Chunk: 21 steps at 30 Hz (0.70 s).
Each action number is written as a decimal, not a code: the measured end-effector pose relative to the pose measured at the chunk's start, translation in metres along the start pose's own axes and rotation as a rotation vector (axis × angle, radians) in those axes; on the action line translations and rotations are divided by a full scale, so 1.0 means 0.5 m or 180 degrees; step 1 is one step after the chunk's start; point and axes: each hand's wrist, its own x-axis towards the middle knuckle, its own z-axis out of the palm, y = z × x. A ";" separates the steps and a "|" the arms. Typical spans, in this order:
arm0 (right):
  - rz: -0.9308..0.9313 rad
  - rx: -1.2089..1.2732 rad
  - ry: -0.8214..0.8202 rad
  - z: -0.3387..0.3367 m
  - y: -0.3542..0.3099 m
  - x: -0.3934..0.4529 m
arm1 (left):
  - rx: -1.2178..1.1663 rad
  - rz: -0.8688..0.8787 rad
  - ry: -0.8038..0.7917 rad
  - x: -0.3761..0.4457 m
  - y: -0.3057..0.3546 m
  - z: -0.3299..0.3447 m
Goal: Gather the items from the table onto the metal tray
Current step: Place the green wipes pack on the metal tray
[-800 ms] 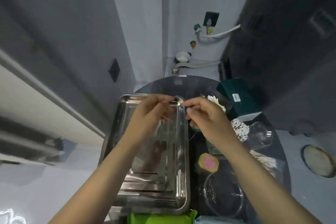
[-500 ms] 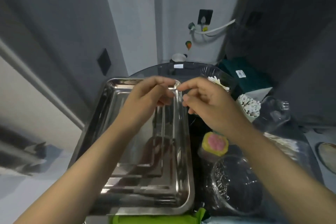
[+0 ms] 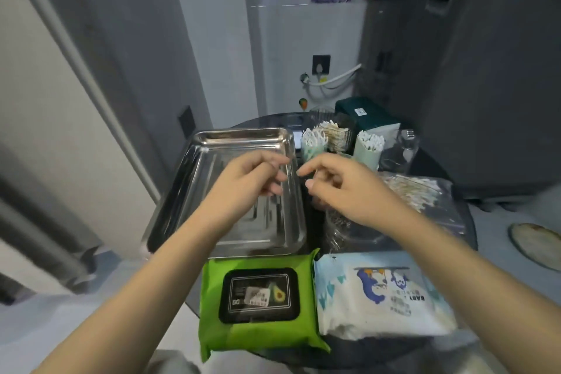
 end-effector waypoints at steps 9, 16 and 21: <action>-0.0339 -0.1064 -0.0973 0.078 0.006 -0.088 | 0.0645 0.0010 0.0283 -0.156 -0.093 -0.043; -0.0378 -0.1916 -0.1438 0.101 0.004 -0.125 | 0.0875 -0.0200 0.0432 -0.221 -0.147 -0.053; -0.0424 -0.2171 -0.1545 0.122 0.007 -0.140 | 0.0993 -0.0532 0.0557 -0.238 -0.172 -0.063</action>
